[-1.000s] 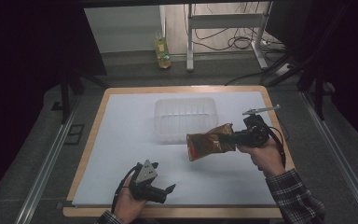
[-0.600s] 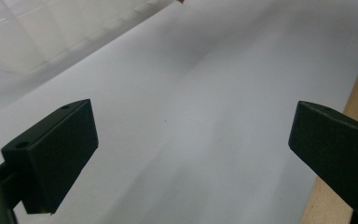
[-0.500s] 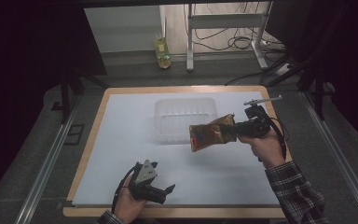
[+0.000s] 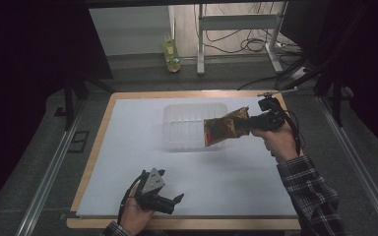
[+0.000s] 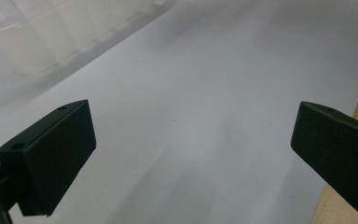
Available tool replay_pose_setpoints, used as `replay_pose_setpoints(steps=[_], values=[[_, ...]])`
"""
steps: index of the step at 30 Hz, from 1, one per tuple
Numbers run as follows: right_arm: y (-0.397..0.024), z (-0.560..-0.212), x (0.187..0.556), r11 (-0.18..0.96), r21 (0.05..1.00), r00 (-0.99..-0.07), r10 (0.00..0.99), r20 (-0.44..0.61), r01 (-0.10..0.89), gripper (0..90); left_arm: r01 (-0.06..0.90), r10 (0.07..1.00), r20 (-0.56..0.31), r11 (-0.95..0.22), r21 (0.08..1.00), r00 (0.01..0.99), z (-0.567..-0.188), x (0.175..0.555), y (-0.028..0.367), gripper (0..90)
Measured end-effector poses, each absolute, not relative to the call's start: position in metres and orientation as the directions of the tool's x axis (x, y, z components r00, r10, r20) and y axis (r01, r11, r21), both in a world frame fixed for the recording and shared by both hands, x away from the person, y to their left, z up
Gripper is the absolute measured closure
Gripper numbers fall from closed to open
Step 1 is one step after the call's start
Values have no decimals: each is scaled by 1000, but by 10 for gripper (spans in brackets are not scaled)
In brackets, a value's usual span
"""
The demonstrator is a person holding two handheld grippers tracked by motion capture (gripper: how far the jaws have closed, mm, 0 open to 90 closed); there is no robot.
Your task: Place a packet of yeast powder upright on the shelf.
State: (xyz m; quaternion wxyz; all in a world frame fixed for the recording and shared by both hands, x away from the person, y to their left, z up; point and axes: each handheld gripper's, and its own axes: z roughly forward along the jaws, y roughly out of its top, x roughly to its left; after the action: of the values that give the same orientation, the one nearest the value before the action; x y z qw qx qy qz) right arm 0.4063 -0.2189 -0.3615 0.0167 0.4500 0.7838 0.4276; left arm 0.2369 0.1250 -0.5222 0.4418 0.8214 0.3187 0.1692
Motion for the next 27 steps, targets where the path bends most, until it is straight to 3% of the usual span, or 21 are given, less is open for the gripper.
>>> replay_pose_setpoints(steps=[27], values=[[-180, -369, 452, 269, 658, -541, 802, 251, 704, 735, 371, 660, -15, -403, 836, 751, -523, 237, 126, 0]])
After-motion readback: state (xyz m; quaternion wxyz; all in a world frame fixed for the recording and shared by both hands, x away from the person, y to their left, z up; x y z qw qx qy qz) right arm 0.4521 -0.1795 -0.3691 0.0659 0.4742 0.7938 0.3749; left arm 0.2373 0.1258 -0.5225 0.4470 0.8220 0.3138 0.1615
